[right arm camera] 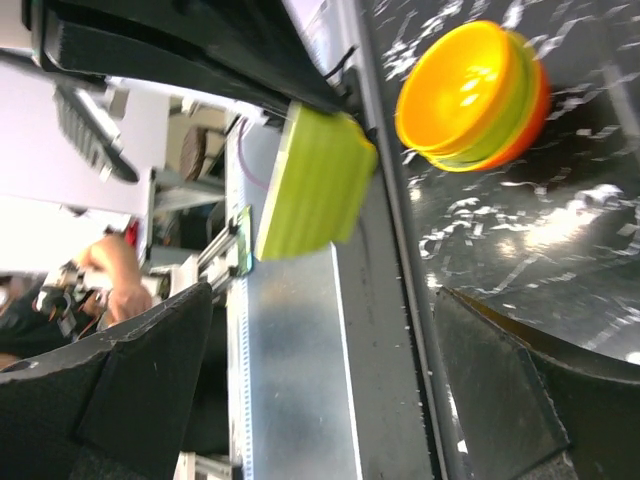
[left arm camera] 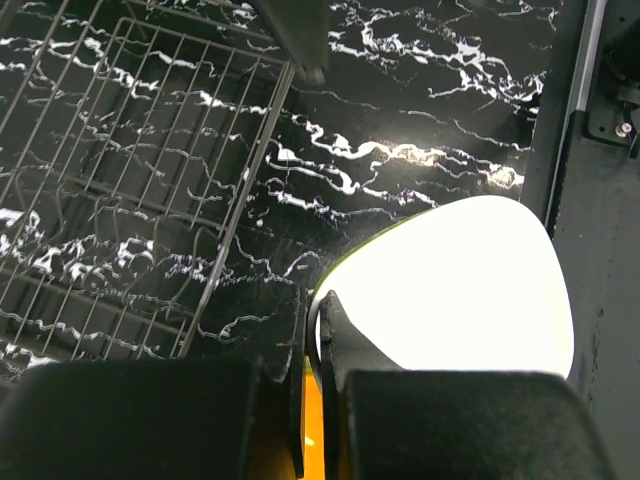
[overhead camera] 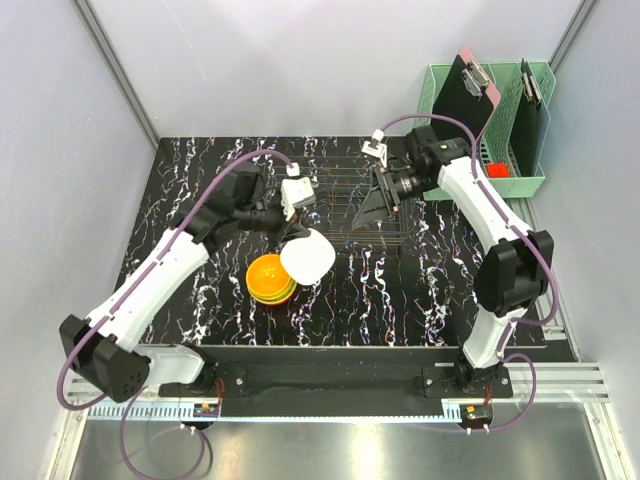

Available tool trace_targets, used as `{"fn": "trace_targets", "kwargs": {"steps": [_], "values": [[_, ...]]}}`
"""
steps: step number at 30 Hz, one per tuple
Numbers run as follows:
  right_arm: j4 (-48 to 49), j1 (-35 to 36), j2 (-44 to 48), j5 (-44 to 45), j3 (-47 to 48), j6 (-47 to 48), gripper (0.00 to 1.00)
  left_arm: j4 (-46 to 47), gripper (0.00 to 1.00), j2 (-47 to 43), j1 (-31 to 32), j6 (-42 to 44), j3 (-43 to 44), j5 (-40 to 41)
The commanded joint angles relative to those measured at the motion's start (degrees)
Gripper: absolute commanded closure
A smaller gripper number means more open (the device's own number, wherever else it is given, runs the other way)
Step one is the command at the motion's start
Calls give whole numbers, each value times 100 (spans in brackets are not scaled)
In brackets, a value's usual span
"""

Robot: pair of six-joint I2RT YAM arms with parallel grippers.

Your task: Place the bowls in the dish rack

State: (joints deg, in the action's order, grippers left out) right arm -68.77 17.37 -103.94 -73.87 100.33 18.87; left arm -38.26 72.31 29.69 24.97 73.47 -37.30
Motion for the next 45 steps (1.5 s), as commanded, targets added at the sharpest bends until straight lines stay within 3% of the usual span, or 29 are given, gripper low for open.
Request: {"fn": "trace_targets", "kwargs": {"steps": [1,9,18,30,37,45], "values": [[-338,302,-196,-356,232,319,0,697,100,230,203,-344,246,109],[-1076,390,-618,-770,461,1030,0,820,100,467,379,-458,563,205],[-1279,812,-935,-866,530,1171,0,899,100,617,555,-555,783,416],[-1446,847,-891,-1007,338,1215,7,864,100,644,906,-204,642,1189],[-1463,847,-917,-884,-14,1294,9,838,100,573,1153,201,581,2085],[-1464,777,-1049,-770,109,1321,12,785,100,345,1153,333,405,2297]]}}
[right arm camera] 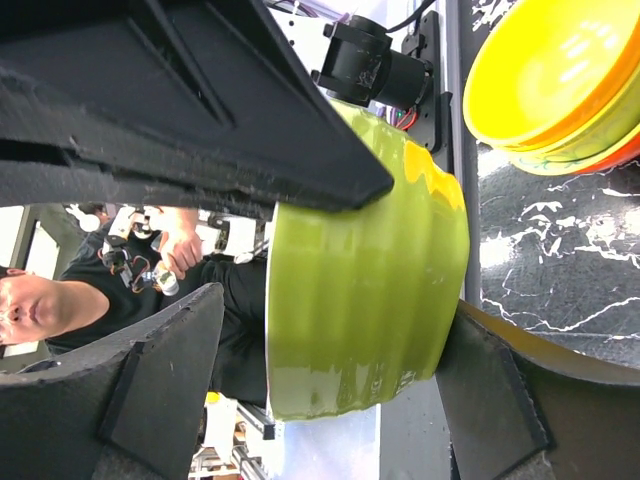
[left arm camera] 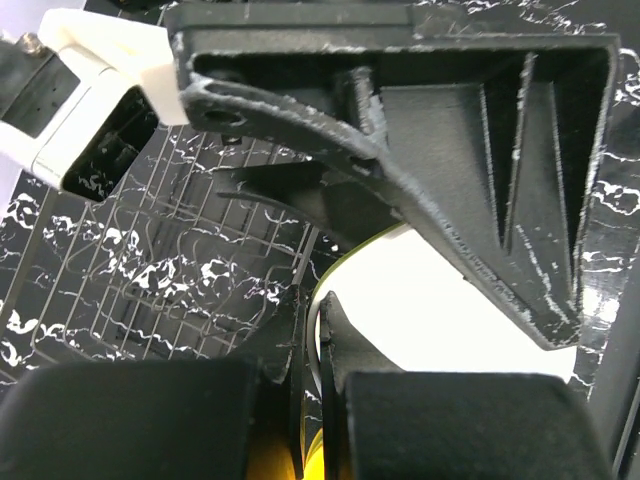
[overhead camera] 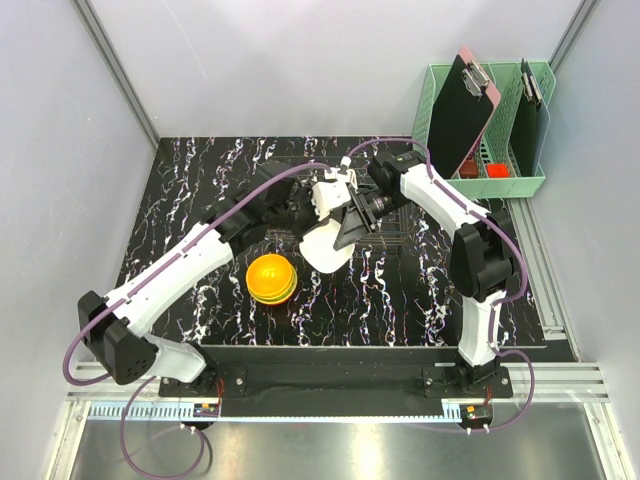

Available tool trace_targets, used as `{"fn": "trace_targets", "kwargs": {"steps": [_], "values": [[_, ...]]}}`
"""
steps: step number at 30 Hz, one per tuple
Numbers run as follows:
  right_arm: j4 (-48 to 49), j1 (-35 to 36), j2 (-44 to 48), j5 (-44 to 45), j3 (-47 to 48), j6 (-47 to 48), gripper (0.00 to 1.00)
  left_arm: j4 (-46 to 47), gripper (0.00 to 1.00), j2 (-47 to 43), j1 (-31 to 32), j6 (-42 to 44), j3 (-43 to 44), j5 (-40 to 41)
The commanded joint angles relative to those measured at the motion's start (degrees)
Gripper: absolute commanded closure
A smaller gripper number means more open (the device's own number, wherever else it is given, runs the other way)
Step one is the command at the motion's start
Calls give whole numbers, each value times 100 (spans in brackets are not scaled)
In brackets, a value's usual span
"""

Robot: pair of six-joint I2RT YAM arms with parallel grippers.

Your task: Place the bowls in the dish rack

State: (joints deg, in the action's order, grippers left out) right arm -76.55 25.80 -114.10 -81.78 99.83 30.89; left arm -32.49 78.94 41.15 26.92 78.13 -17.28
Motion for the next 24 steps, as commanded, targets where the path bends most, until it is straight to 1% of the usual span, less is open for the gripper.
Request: {"fn": "trace_targets", "kwargs": {"steps": [1,4,8,10,11,15,17,20,24], "values": [[-694,-75,-42,39,177,127,13,191,100,-352,8,138,-122,313],[-694,-137,-68,39,247,136,15,120,100,-502,8,139,-219,225],[-729,-146,-129,22,326,154,22,24,100,-642,7,130,-254,14],[-782,-137,-182,30,423,171,22,-3,100,-652,7,112,-280,-91],[-808,-137,-200,30,458,206,22,-3,100,-651,-1,95,-289,-109],[-1220,-76,-357,65,703,540,16,-12,100,-616,8,42,-254,-363],[-1335,3,-454,74,827,681,16,-12,100,-564,7,15,-202,-434],[-1546,65,-516,101,915,883,19,-20,100,-520,8,-2,-149,-478],[-1687,65,-551,101,924,1067,25,-56,100,-502,-1,-11,-131,-540]]}}
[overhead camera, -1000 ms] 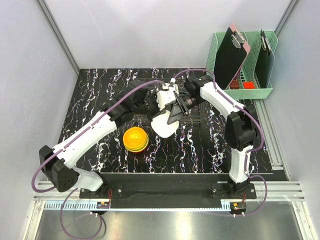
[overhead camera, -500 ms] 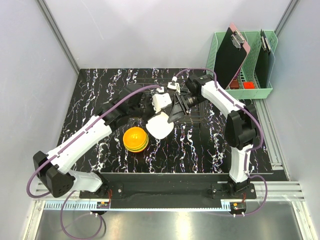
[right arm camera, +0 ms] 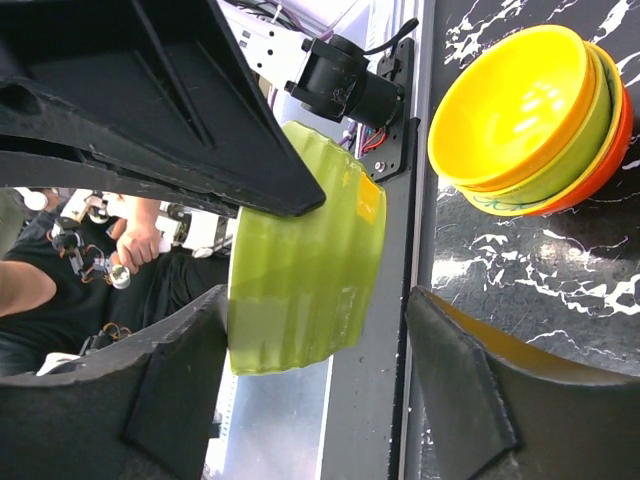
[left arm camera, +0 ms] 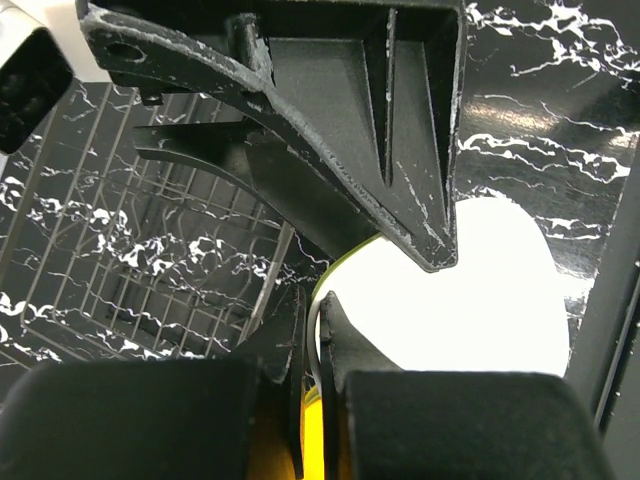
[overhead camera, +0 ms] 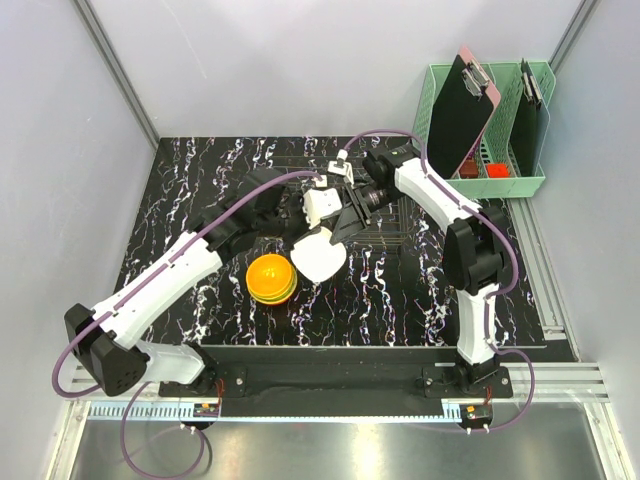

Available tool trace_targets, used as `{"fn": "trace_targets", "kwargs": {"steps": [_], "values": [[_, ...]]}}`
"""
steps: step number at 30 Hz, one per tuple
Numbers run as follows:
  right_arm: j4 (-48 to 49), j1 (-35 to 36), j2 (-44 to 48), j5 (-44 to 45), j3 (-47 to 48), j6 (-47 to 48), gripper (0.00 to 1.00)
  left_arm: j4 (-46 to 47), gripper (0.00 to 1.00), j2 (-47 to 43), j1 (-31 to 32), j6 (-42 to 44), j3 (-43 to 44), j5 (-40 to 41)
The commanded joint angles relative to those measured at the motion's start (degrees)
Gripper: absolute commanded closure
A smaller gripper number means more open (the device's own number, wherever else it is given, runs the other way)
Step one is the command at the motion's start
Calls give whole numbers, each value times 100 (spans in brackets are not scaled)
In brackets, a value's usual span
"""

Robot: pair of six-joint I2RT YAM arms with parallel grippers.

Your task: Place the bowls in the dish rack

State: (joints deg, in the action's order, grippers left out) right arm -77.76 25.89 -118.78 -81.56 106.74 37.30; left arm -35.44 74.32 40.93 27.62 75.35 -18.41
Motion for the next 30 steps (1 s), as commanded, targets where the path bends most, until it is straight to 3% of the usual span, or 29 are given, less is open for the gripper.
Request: {"fn": "trace_targets", "kwargs": {"steps": [1,9,11,15,16,17,21,26,30], "values": [[-1593,57,-101,79,251,453,27,248,100,-32,21,-81,146,-426],[-1629,170,-84,158,137,506,39,248,100,-32,21,-90,155,-417],[-1629,206,-84,210,128,498,47,248,100,-32,29,-81,155,-417],[-1620,311,-101,281,66,515,53,266,100,-50,21,-81,164,-391],[-1620,346,-136,307,84,489,50,257,100,-50,21,-81,164,-382],[-1620,355,-136,368,101,428,33,257,100,-50,29,-81,173,-373],[-1629,373,-242,439,163,392,4,248,100,-67,21,-72,217,-303],[-1637,373,-189,404,145,427,1,248,100,-94,21,-99,287,-250],[-1655,347,-5,360,154,454,8,283,100,-111,21,-99,270,-172]]}}
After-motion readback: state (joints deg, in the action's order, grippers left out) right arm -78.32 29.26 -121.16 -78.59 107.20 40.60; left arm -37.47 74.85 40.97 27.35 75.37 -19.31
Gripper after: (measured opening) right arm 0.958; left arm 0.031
